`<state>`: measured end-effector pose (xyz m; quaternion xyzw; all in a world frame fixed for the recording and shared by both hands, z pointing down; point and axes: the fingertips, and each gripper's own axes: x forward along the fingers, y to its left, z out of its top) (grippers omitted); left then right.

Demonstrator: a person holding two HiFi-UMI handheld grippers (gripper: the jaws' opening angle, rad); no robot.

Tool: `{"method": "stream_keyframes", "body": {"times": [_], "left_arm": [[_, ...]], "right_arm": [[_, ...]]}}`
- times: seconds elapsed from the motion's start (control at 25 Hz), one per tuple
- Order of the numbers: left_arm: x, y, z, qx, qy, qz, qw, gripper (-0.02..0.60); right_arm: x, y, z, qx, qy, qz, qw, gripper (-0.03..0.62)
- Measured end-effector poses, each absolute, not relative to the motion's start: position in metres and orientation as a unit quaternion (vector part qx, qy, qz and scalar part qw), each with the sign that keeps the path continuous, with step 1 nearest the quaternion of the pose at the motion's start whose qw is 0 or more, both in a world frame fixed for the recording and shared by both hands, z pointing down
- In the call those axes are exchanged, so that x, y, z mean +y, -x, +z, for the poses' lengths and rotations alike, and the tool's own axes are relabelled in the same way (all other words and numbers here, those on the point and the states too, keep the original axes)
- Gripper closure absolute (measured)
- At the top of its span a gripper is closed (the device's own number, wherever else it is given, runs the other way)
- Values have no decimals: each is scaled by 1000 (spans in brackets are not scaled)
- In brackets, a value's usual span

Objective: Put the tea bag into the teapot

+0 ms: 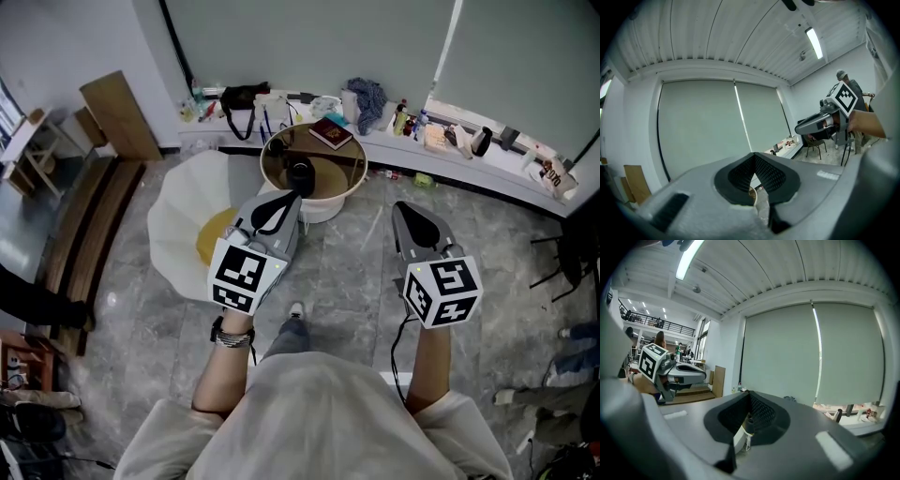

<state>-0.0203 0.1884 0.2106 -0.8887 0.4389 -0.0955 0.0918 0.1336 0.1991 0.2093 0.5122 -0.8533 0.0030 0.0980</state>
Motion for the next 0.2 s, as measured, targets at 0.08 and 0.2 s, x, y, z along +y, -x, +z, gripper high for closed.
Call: {"method": "stream_keyframes", "body": {"times": [0.08,0.2], "left_arm": [[186,19,210,437,890,-94,92,575],[181,18,210,436,891,-91,91,575]], "right_arm": [[197,-135,210,-854,-512,4,98,589],[191,-135,213,-854,-511,6,98,589]]}}
